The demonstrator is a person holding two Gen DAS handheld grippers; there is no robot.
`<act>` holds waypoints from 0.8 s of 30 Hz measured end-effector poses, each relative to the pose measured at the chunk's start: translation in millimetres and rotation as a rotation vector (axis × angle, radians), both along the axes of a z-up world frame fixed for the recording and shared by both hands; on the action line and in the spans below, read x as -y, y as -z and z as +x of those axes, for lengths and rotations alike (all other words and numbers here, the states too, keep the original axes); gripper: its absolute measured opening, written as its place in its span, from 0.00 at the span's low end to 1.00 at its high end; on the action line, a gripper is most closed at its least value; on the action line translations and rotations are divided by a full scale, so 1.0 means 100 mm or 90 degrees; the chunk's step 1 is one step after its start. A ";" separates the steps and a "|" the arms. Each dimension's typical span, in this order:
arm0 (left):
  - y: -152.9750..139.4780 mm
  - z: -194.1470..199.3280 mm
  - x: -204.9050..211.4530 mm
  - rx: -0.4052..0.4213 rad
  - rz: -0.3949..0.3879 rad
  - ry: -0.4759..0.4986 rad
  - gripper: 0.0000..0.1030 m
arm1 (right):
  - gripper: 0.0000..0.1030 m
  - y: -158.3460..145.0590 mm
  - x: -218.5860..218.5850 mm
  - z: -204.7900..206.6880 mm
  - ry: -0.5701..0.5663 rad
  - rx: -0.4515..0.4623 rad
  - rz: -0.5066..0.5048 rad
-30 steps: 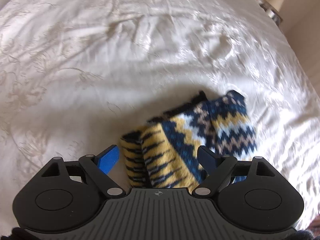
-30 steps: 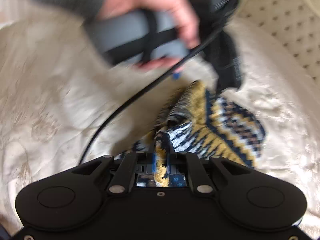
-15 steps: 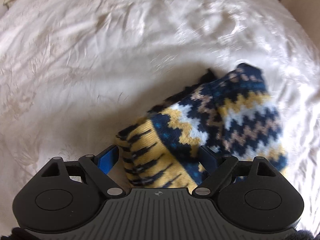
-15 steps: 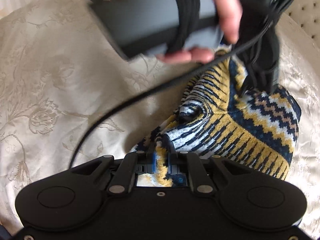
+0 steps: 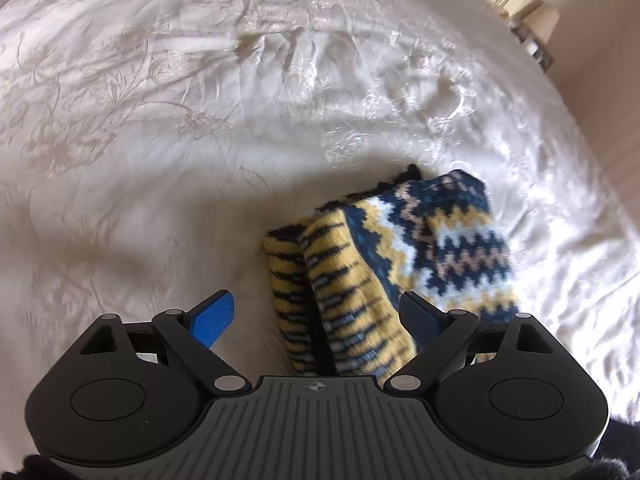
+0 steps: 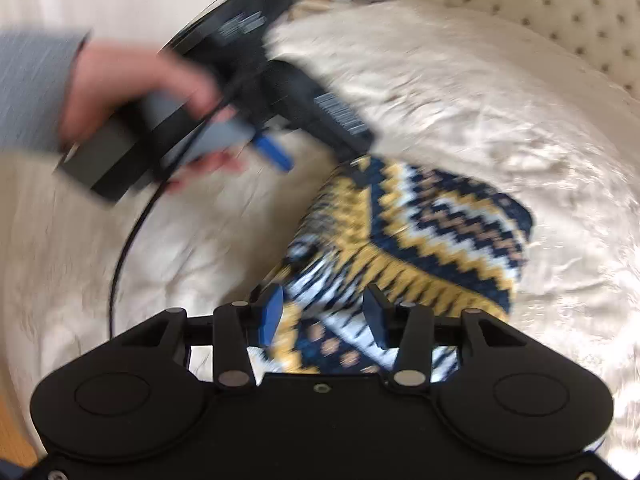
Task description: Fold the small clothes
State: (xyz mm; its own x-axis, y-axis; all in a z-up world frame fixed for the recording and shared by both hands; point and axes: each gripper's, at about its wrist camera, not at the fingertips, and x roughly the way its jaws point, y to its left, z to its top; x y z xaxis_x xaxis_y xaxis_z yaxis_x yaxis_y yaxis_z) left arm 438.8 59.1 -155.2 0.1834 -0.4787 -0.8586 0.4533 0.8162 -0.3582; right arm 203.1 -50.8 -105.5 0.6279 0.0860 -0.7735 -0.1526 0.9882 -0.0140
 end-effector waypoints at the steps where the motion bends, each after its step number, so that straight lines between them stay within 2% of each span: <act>1: 0.00 -0.02 0.01 -0.002 -0.007 0.002 0.87 | 0.52 -0.04 0.05 0.04 0.015 0.004 0.004; 3: 0.01 -0.03 0.10 -0.002 -0.016 0.011 0.87 | 0.52 -0.06 0.17 0.10 0.042 0.007 0.005; 6: 0.07 -0.03 0.29 -0.003 0.008 0.021 0.87 | 0.52 -0.02 0.34 0.28 0.084 0.007 0.017; 7: 0.10 -0.01 0.33 -0.001 0.015 0.021 0.81 | 0.52 -0.02 0.41 0.33 0.096 0.006 0.020; 8: 0.13 0.00 0.37 0.001 0.016 0.019 0.65 | 0.52 -0.01 0.47 0.38 0.107 0.009 0.021; 11: 0.18 0.05 0.45 -0.011 0.032 0.002 0.39 | 0.52 0.00 0.66 0.49 0.138 0.009 0.022; 13: 0.17 0.05 0.46 -0.023 0.003 -0.005 0.23 | 0.52 0.04 0.79 0.55 0.157 0.010 0.029; 16: 0.10 -0.02 0.38 0.007 -0.019 -0.036 0.16 | 0.52 0.09 0.94 0.62 0.186 0.005 0.039; 18: 0.03 -0.07 0.22 0.017 -0.055 -0.078 0.15 | 0.52 0.11 1.02 0.63 0.203 0.003 0.046; 22: -0.02 -0.20 -0.07 0.038 -0.057 -0.123 0.15 | 0.52 0.16 1.12 0.62 0.220 -0.002 0.057; 24: 0.04 -0.18 -0.11 0.025 -0.051 -0.110 0.15 | 0.52 0.20 1.14 0.63 0.221 -0.011 0.063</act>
